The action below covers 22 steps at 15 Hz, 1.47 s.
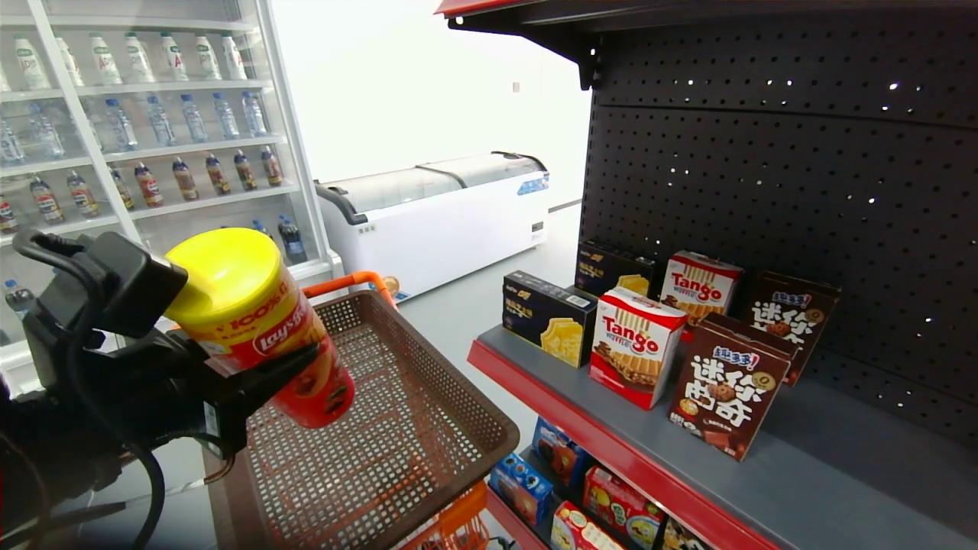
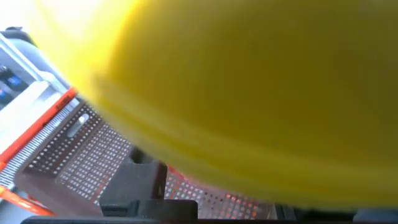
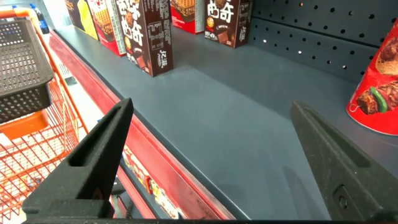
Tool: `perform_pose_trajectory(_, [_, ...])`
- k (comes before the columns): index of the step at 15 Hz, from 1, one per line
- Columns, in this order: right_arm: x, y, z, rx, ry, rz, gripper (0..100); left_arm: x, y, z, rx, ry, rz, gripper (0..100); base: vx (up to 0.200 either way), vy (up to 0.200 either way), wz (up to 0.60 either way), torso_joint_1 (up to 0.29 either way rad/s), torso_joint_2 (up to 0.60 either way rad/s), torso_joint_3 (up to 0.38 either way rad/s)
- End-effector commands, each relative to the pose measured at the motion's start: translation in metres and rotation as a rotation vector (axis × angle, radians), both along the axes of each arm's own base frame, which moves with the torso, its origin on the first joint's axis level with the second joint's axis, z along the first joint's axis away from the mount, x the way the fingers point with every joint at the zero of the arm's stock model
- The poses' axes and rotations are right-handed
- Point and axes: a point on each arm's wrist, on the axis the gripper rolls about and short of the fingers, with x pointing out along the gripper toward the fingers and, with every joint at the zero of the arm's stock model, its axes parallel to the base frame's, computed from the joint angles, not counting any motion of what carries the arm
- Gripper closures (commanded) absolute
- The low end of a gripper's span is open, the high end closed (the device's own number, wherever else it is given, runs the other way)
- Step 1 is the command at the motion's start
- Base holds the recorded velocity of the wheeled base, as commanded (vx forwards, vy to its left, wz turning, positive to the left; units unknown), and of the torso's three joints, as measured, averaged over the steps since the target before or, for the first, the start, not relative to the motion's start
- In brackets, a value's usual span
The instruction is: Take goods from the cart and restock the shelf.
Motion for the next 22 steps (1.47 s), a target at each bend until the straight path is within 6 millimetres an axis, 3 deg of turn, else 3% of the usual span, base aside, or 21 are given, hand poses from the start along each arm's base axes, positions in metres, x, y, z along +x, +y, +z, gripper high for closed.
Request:
perform_pose_trajectory(1, [0.000, 0.000, 0.000, 0.000, 0.002, 0.001, 0, 0.006, -0.003, 0.002, -0.019, 0.008, -0.002, 100, 0.000, 0.000, 0.00, 0.000, 0.00, 0.000])
perform_pose_trajectory(10, [0.000, 0.000, 0.000, 0.000, 0.000, 0.001, 0, 0.016, -0.010, 0.004, -0.102, 0.049, -0.149, 100, 0.000, 0.000, 0.00, 0.000, 0.00, 0.000])
perform_pose_trajectory(22, [0.000, 0.000, 0.000, 0.000, 0.002, 0.001, 0, 0.010, -0.011, 0.014, -0.199, 0.036, -0.389, 100, 0.000, 0.000, 0.00, 0.000, 0.00, 0.000])
